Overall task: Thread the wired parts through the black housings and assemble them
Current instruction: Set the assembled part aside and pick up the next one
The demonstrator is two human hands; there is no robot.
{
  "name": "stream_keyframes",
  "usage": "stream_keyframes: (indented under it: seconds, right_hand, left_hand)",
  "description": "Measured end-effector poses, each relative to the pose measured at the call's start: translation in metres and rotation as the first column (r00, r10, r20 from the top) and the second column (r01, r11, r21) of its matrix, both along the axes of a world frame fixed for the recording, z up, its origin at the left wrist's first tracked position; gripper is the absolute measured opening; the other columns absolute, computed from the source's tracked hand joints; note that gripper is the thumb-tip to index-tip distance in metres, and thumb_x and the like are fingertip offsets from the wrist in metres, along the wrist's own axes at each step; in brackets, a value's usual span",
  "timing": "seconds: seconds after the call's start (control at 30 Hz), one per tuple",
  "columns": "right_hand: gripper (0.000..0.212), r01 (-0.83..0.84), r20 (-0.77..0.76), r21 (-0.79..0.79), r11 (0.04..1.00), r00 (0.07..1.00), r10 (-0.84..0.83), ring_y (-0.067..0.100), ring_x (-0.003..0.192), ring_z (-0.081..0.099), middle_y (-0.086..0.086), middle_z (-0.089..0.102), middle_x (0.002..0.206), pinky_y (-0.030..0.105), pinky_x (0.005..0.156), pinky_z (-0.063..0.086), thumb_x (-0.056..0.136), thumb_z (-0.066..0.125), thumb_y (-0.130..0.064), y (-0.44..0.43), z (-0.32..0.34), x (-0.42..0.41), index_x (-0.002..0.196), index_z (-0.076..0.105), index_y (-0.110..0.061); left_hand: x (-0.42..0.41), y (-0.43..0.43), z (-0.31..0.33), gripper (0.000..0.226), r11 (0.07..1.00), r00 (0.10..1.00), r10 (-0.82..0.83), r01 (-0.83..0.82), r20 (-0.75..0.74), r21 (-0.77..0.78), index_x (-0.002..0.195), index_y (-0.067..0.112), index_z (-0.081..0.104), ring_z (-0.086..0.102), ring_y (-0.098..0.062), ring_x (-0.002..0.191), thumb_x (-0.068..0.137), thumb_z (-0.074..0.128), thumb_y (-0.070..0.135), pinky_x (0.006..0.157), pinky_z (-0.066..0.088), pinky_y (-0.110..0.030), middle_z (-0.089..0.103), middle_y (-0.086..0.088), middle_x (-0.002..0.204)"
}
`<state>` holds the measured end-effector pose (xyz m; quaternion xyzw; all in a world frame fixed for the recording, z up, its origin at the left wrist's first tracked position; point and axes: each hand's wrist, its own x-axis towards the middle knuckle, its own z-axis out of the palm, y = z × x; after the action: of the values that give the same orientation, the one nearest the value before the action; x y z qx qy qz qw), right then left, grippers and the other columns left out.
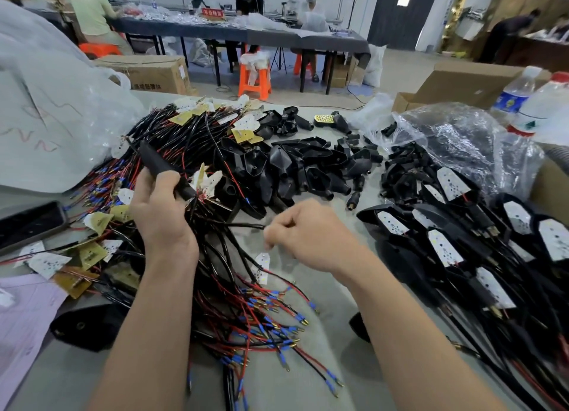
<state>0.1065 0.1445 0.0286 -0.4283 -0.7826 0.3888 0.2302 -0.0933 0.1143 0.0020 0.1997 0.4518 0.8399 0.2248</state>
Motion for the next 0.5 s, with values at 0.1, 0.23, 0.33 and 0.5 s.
stream_keyframes:
  seconds: [0.1,0.23,0.33,0.5]
  right_hand:
    - [0.028,0.268,-0.184,0.135,0.954,0.953,-0.241,0.009,0.047,0.044,0.013,0.06,0.059,0.023,0.049,0.04,0.088,0.067,-0.026,0.006,-0.007,-0.005,0.071,0.069,-0.004]
    - [0.023,0.194,-0.183,0.03,0.98,0.965,-0.186,0.011,0.049,0.041,0.004,0.053,0.049,0.026,0.047,0.036,0.086,0.07,-0.024,0.007,-0.008,-0.014,0.068,0.072,-0.01]
    - [0.028,0.235,-0.252,0.069,0.969,0.944,-0.211,0.009,0.049,0.038,0.004,0.051,0.049,0.027,0.048,0.034,0.085,0.069,-0.026,0.009,-0.005,-0.015,0.072,0.069,-0.002]
    - [0.029,0.354,-0.429,0.03,0.935,0.849,-0.308,0.007,0.049,0.03,-0.004,0.034,0.05,0.026,0.051,0.029,0.086,0.063,-0.025,0.008,-0.007,-0.02,0.073,0.067,0.001]
  left_hand:
    - [0.005,-0.002,0.002,0.015,0.975,0.975,-0.219,0.22,-0.046,0.012,0.086,0.02,0.065,0.058,-0.01,0.079,0.092,0.055,0.011,0.088,0.057,-0.039,0.056,0.0,0.089]
    - [0.01,0.0,-0.001,0.014,0.929,0.926,-0.367,0.359,-0.087,-0.093,0.089,0.025,0.072,0.061,-0.012,0.081,0.085,0.059,0.02,0.084,0.057,-0.035,0.063,0.006,0.082]
    - [0.011,0.006,-0.004,0.012,0.968,0.972,-0.204,0.182,-0.119,-0.175,0.083,0.024,0.075,0.058,-0.013,0.077,0.08,0.065,0.018,0.079,0.048,-0.037,0.063,0.009,0.076]
    - [0.011,0.009,-0.008,0.042,0.981,0.977,-0.019,-0.023,-0.212,-0.192,0.118,0.024,0.075,0.067,-0.014,0.092,0.077,0.071,0.02,0.089,0.059,-0.037,0.075,0.007,0.099]
